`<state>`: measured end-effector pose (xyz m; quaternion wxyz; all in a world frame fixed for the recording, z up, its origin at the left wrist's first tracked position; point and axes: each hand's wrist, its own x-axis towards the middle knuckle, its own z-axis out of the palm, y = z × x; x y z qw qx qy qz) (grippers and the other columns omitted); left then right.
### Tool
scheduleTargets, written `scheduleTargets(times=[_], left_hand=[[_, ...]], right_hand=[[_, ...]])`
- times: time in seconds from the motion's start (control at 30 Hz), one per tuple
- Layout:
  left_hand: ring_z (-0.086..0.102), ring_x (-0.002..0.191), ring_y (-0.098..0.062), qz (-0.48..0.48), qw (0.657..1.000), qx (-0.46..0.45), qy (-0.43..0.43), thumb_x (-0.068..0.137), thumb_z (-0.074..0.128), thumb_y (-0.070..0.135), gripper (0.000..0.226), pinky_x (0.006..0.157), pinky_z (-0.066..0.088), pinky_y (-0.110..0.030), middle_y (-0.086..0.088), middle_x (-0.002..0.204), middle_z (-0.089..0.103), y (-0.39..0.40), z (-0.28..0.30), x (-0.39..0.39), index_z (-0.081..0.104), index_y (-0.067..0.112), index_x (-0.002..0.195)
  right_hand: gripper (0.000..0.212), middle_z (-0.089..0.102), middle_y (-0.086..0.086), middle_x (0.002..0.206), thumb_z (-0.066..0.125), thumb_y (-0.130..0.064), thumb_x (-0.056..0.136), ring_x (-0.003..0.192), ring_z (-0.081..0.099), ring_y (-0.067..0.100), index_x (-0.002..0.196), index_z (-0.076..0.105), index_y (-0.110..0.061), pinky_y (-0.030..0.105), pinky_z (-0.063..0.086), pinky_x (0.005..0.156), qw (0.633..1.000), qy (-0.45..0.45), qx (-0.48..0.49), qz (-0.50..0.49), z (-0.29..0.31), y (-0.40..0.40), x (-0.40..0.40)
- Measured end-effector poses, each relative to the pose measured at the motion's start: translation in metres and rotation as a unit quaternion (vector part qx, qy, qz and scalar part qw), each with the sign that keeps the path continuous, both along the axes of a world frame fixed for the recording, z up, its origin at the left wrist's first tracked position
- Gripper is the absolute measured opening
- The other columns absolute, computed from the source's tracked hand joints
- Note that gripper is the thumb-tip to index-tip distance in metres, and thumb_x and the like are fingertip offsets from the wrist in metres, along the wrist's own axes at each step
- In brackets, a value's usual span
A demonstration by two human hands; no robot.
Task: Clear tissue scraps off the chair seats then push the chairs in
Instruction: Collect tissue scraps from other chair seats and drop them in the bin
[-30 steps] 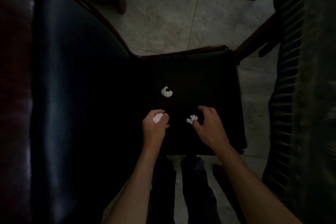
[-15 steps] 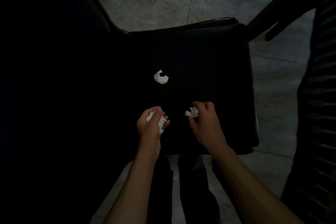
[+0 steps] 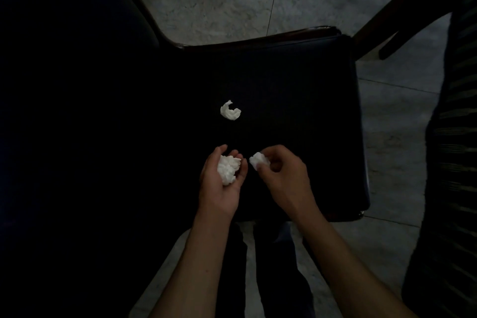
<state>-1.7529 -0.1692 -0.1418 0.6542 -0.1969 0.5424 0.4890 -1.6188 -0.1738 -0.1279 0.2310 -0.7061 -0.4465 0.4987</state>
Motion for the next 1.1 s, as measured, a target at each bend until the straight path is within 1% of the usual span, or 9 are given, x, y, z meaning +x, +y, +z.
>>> scheduleTargets(times=[0.07, 0.2, 0.47, 0.53, 0.63, 0.77, 0.83, 0.93, 1.1], left_hand=[[0.064, 0.092, -0.018, -0.001, 1.0, 0.01, -0.002, 0.095, 0.057, 0.027, 0.017, 0.078, 0.056, -0.033, -0.008, 0.1, 0.063, 0.001, 0.001, 0.004, 0.063, 0.012, 0.102], [0.065, 0.091, -0.017, 0.008, 1.0, 0.028, -0.012, 0.096, 0.054, 0.029, 0.019, 0.072, 0.058, -0.032, -0.007, 0.101, 0.063, 0.003, 0.006, 0.01, 0.062, 0.013, 0.102], [0.073, 0.082, -0.023, 0.038, 0.998, 0.036, -0.04, 0.094, 0.059, 0.03, 0.02, 0.071, 0.06, -0.035, -0.004, 0.083, 0.071, 0.01, 0.015, 0.015, 0.066, 0.011, 0.091], [0.072, 0.075, -0.018, 0.025, 0.999, 0.031, -0.017, 0.095, 0.058, 0.03, 0.021, 0.066, 0.059, -0.031, -0.002, 0.078, 0.071, 0.012, 0.015, 0.017, 0.066, 0.012, 0.088], [0.067, 0.067, -0.013, 0.002, 1.0, 0.01, 0.029, 0.095, 0.058, 0.03, 0.02, 0.062, 0.057, -0.027, 0.0, 0.075, 0.067, 0.016, 0.012, 0.017, 0.065, 0.013, 0.085], [0.061, 0.063, -0.01, -0.004, 0.998, -0.005, 0.057, 0.094, 0.06, 0.024, 0.015, 0.059, 0.051, -0.024, 0.0, 0.076, 0.063, 0.028, 0.008, 0.006, 0.066, 0.012, 0.088], [0.059, 0.064, -0.011, 0.005, 0.998, 0.0, 0.057, 0.092, 0.062, 0.019, 0.009, 0.055, 0.047, -0.023, -0.001, 0.078, 0.062, 0.036, 0.007, -0.001, 0.068, 0.011, 0.092], [0.058, 0.064, -0.011, 0.004, 0.997, 0.014, 0.071, 0.091, 0.062, 0.012, 0.011, 0.053, 0.045, -0.022, -0.002, 0.077, 0.062, 0.043, 0.004, -0.012, 0.071, 0.012, 0.098], [0.061, 0.068, -0.013, 0.023, 0.997, 0.015, 0.071, 0.093, 0.059, 0.008, 0.014, 0.056, 0.05, -0.023, -0.005, 0.084, 0.06, 0.05, -0.002, -0.026, 0.072, 0.012, 0.096]], right_hand=[[0.014, 0.069, -0.008, 0.089, 0.073, -0.017, 0.084, 0.081, 0.065, 0.005, 0.094, 0.066, -0.022, 0.019, 0.053, 0.069, 0.998, 0.056, -0.009, -0.009, 0.009, -0.004, -0.011], [0.013, 0.069, -0.007, 0.085, 0.073, -0.013, 0.083, 0.079, 0.066, 0.005, 0.09, 0.065, -0.02, 0.024, 0.056, 0.069, 0.996, 0.083, -0.025, -0.009, 0.013, -0.009, -0.026], [0.017, 0.045, -0.014, 0.099, 0.075, -0.004, 0.079, 0.08, 0.055, 0.001, 0.083, 0.065, -0.017, 0.011, 0.048, 0.068, 0.997, -0.005, 0.066, 0.024, 0.005, -0.002, -0.029], [0.015, 0.041, -0.018, 0.098, 0.071, -0.003, 0.082, 0.084, 0.052, 0.001, 0.081, 0.061, -0.014, 0.014, 0.049, 0.067, 0.995, -0.029, 0.084, 0.037, 0.002, 0.003, -0.031], [0.007, 0.042, -0.01, 0.099, 0.068, -0.007, 0.085, 0.086, 0.052, 0.01, 0.081, 0.062, -0.01, 0.027, 0.053, 0.067, 0.99, -0.064, 0.101, 0.077, 0.0, 0.009, -0.031], [0.012, 0.044, -0.011, 0.102, 0.07, -0.016, 0.088, 0.082, 0.057, 0.004, 0.077, 0.065, -0.014, 0.017, 0.051, 0.066, 0.993, 0.011, 0.09, 0.077, 0.005, 0.013, -0.031], [0.007, 0.048, -0.01, 0.105, 0.07, -0.013, 0.087, 0.084, 0.059, 0.002, 0.082, 0.067, -0.018, 0.012, 0.048, 0.067, 0.995, 0.038, 0.084, 0.039, 0.005, 0.019, -0.027], [0.02, 0.051, -0.008, 0.11, 0.067, -0.009, 0.087, 0.083, 0.059, 0.001, 0.103, 0.066, -0.021, 0.008, 0.046, 0.069, 0.997, -0.01, 0.079, 0.019, 0.0, 0.035, -0.017], [0.043, 0.047, -0.007, 0.123, 0.066, -0.012, 0.089, 0.089, 0.055, 0.002, 0.13, 0.056, -0.019, 0.014, 0.049, 0.076, 0.989, -0.068, 0.089, 0.102, -0.01, 0.073, -0.014]])
